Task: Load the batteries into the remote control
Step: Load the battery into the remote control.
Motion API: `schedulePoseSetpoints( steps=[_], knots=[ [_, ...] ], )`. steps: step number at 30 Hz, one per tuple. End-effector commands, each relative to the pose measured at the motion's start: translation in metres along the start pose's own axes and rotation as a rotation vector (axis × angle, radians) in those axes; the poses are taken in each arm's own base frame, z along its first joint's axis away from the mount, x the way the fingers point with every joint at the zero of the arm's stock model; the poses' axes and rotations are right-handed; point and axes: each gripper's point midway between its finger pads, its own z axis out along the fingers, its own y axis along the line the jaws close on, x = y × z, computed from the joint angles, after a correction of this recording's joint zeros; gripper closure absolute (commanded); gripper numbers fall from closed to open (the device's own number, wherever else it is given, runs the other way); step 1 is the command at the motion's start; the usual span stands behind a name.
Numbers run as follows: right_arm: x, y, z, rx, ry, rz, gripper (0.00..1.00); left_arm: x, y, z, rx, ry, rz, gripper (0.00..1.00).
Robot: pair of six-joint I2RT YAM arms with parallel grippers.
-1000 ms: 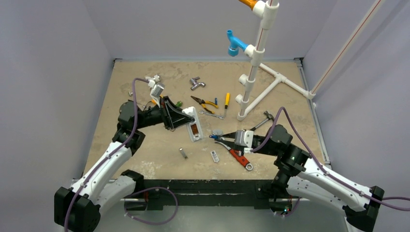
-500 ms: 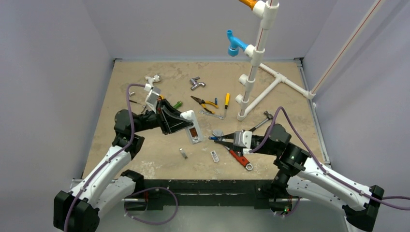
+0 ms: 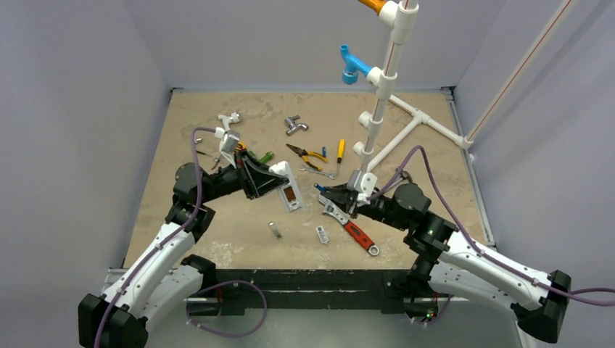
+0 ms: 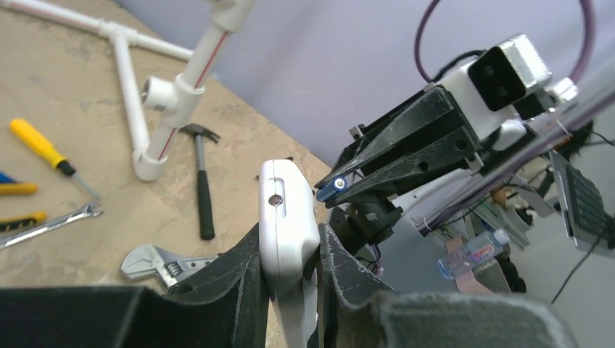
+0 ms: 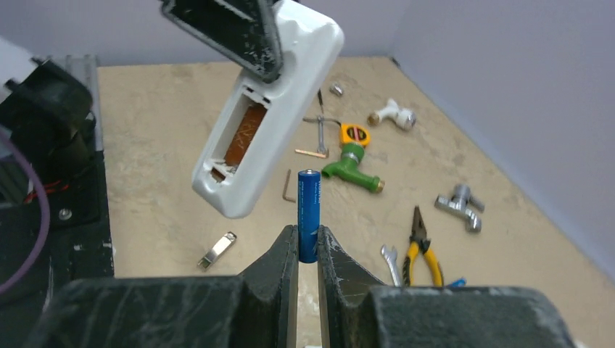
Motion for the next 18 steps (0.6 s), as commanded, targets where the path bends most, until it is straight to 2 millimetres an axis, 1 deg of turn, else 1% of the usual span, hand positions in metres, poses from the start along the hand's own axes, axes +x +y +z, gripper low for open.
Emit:
schedulePoseSetpoints(
  steps=[1, 3, 6, 8, 9, 13, 18],
  knots=[
    [-0.020, -0.039, 0.013, 0.239, -0.042, 0.290, 1.00, -0.009, 0.037, 0.006, -0.182, -0.065, -0.125, 1.00],
    [-0.017, -0.042, 0.022, 0.263, -0.042, 0.364, 1.00, -0.008, 0.053, 0.009, -0.238, -0.084, -0.205, 1.00],
    [-0.002, -0.051, 0.035, 0.351, 0.005, 0.526, 1.00, -0.003, 0.073, 0.012, -0.308, -0.100, -0.322, 1.00],
    [0.001, -0.050, 0.043, 0.362, 0.031, 0.606, 1.00, 0.002, 0.084, 0.014, -0.345, -0.108, -0.396, 1.00],
    [-0.002, -0.051, 0.048, 0.363, 0.037, 0.636, 1.00, 0.004, 0.089, 0.014, -0.360, -0.112, -0.426, 1.00],
    [0.008, -0.048, 0.063, 0.372, 0.101, 0.729, 1.00, 0.012, 0.103, 0.015, -0.407, -0.121, -0.505, 1.00],
    [0.017, -0.037, 0.079, 0.325, 0.160, 0.759, 1.00, 0.017, 0.112, 0.011, -0.472, -0.113, -0.539, 1.00]
  ],
)
